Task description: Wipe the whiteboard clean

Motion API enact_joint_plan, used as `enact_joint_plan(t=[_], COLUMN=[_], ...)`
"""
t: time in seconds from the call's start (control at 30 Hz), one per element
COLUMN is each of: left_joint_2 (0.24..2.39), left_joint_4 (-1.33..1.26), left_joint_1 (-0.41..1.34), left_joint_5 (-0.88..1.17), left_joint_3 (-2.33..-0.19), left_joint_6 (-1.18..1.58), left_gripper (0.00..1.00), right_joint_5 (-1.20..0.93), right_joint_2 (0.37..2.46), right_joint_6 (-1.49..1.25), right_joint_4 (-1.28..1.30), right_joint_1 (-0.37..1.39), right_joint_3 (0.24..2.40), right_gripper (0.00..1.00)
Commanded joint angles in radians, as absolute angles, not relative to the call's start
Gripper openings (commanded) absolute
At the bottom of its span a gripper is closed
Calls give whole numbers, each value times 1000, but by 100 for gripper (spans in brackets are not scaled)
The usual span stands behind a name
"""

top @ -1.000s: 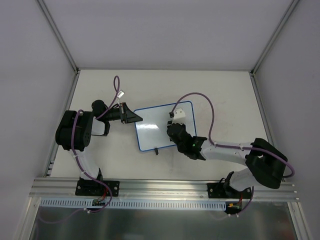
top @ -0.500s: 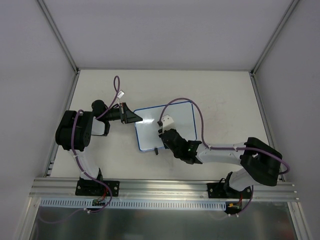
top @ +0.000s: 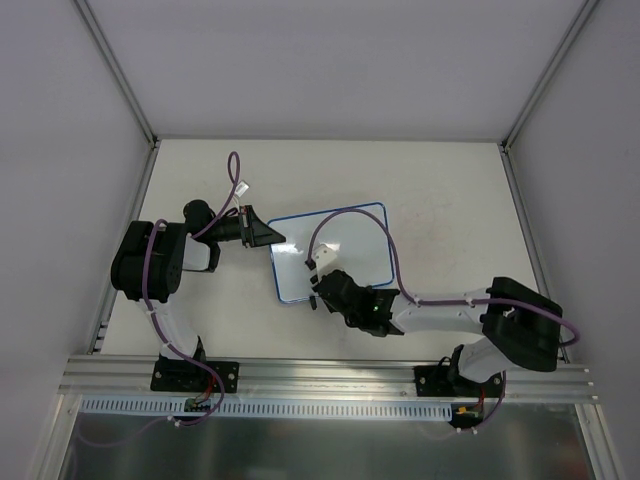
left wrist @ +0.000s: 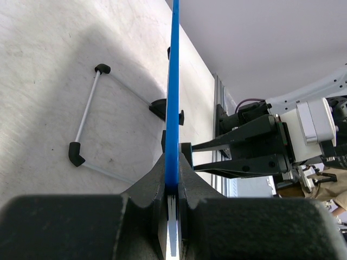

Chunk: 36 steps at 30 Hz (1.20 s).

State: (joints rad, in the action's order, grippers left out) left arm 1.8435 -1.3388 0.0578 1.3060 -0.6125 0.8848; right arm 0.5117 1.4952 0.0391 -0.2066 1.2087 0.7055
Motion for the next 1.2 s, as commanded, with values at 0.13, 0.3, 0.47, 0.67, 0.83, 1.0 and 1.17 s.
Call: enact_joint_plan(t=[0.13, 0.3, 0.47, 0.67, 0.83, 1.0, 1.17], left_joint_2=[1821, 1819, 1819, 1827, 1828, 1830, 1830], left_joint_4=[-1681, -1680, -1681, -1681, -1681, -1681, -1681], left_joint_1=[71, 71, 71, 71, 69, 69, 69], left_joint_5=[1348, 1348, 1347, 1345, 1347, 1345, 1344], left_joint_3=[-606, -604, -603, -607, -609, -612, -615], left_joint_6=[870, 871, 870, 876, 877, 880, 882], left_gripper=[0, 0, 0, 0, 0, 0, 0], right_joint_5=[595, 580, 456, 243, 86, 66, 75], right_joint_2=[1269, 1166, 1053, 917, 995, 1112, 1193], right_joint_6=[18, -72, -181, -193, -201, -213, -224], right_joint_4=[9, 219, 342, 399, 403, 359, 266], right_joint_1=[1230, 1152, 944, 600, 376, 308, 287], right_joint_3=[774, 827, 789, 726, 706, 692, 667], right_gripper=[0, 0, 0, 0, 0, 0, 0])
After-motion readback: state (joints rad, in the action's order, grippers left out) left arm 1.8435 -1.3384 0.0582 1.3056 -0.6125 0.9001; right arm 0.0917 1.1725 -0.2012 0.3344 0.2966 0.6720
